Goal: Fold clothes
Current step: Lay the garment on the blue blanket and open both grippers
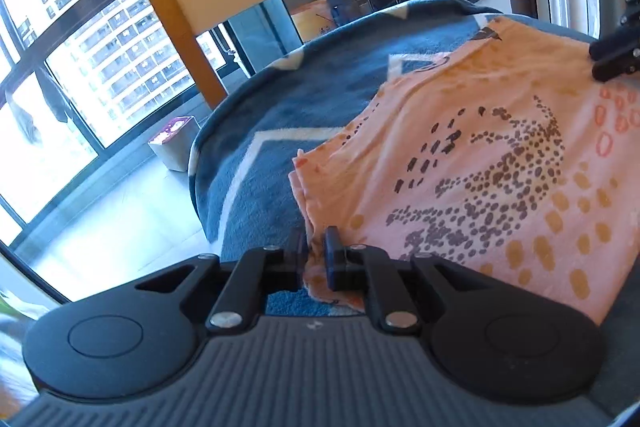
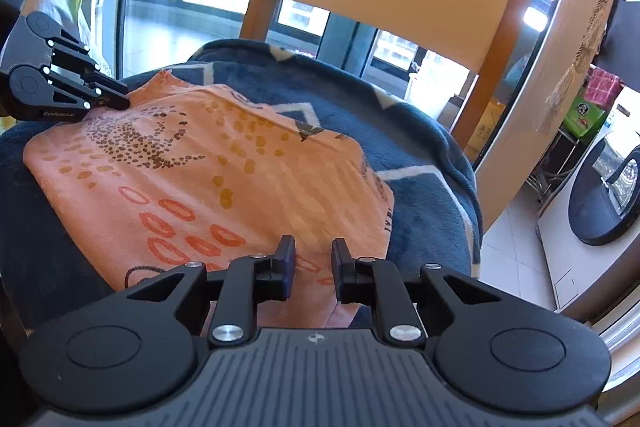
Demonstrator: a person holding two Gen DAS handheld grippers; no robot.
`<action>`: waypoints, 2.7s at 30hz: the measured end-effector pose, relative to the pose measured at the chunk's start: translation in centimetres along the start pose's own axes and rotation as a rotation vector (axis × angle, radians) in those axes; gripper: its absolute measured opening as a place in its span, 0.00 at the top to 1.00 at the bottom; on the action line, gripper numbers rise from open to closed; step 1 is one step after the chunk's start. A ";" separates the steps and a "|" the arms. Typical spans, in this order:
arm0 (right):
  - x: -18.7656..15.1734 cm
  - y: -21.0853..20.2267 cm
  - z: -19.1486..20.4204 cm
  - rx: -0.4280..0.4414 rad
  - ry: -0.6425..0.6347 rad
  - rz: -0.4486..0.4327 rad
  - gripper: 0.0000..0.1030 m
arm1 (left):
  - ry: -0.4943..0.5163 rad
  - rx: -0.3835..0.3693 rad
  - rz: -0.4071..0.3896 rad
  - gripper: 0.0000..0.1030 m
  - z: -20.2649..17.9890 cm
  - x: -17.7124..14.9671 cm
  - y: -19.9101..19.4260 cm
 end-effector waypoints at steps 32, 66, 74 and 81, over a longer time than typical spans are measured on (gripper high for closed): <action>6.7 8.0 -4.7 0.045 0.128 0.021 0.85 | 0.021 -0.139 -0.040 0.96 -4.0 4.3 2.8; 1.4 1.8 -3.2 0.116 0.342 -0.056 0.77 | -0.040 -0.084 0.003 0.91 -2.1 2.1 -1.7; -1.0 -2.2 -0.4 0.073 0.392 -0.132 0.76 | -0.061 0.002 -0.031 0.92 -1.0 0.3 -5.8; -3.7 -3.5 2.3 0.053 0.394 -0.103 0.77 | 0.008 -0.062 0.005 0.95 -4.3 -1.8 -7.9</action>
Point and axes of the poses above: each gripper's, at about its wrist camera, not at the fingertips, and y roughly the way its jaws point, z to its left, x to its top, the point moved 5 cm from there along y, roughly the way its jaws point, and after that the axes turned 15 degrees about x, right-handed, at the moved point
